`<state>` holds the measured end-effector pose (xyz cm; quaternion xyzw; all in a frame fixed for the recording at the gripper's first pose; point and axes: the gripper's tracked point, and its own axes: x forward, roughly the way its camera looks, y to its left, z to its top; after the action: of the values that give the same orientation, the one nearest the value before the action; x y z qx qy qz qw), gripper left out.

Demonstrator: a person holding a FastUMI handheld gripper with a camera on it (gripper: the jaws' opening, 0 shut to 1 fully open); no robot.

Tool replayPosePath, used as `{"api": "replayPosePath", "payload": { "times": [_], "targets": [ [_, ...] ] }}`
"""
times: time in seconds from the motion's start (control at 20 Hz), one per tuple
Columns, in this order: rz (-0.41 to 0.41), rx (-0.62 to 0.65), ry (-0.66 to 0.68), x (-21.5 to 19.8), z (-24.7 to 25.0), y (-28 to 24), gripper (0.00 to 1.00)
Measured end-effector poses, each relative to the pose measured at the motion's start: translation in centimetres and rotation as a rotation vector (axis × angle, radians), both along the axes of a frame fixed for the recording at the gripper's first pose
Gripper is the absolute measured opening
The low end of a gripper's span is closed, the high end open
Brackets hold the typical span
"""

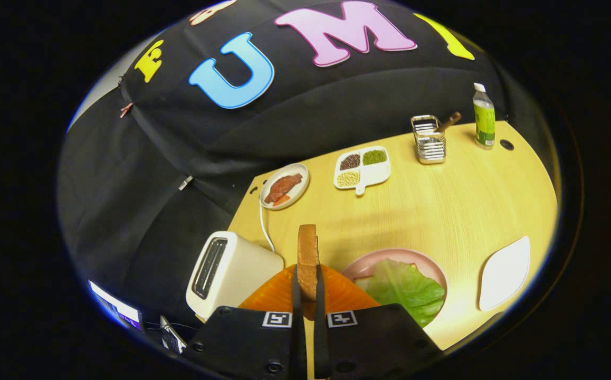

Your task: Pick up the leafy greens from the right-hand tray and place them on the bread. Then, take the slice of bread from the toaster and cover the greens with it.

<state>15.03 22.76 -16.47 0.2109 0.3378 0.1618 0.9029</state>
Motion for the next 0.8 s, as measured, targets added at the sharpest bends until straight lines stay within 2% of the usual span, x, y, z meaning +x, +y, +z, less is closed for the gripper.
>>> {"api": "replayPosePath", "payload": {
  "times": [0.3,0.6,0.8],
  "targets": [
    [-0.008,-0.001,0.060,-0.7,-3.4,-3.0,0.10],
    [-0.065,-0.012,0.117,-0.5,-6.2,-5.8,0.10],
    [-0.084,-0.027,0.162,-1.0,-7.5,-7.3,0.23]
  ]
}}
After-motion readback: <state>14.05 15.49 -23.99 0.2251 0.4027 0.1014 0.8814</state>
